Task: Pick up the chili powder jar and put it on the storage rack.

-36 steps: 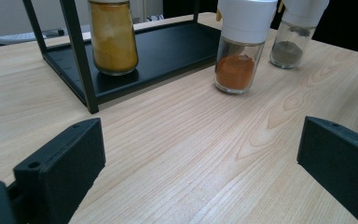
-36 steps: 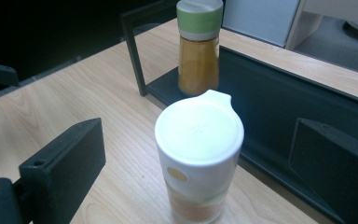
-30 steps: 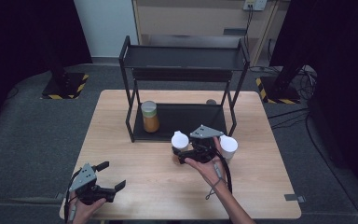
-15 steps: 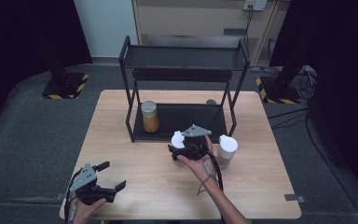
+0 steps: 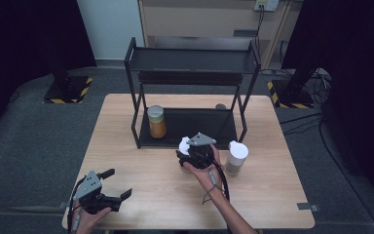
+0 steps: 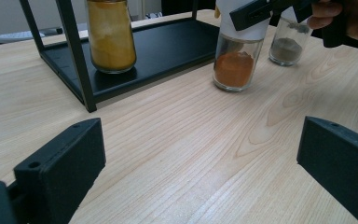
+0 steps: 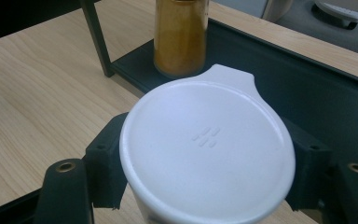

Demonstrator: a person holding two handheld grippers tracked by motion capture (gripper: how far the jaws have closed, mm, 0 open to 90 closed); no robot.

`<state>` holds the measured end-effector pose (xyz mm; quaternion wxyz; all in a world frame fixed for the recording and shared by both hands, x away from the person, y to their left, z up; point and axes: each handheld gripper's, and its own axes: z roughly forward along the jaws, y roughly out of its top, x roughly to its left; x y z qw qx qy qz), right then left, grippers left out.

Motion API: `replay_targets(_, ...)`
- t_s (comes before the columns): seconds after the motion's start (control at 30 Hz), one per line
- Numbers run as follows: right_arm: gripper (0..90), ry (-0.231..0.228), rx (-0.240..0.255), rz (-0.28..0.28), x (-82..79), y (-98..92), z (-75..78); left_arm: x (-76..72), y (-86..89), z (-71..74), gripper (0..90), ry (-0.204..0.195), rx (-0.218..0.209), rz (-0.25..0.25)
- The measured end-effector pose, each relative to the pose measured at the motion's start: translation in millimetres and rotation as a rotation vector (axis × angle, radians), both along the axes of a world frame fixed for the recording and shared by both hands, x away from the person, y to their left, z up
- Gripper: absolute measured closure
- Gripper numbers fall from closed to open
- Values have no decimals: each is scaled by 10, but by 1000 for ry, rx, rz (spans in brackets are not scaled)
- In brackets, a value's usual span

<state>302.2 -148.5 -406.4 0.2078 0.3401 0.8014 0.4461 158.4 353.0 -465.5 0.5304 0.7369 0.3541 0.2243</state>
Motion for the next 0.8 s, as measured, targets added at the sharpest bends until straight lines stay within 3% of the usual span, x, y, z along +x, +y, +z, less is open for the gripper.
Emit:
replay_targets(0.33,315,16,-30,17,58,6,81,3,1,-3,0,-1,-1,-3)
replay_targets(0.8,315,14,-15,42,198,-37,282,9,8,-6,0,2,-5,-4)
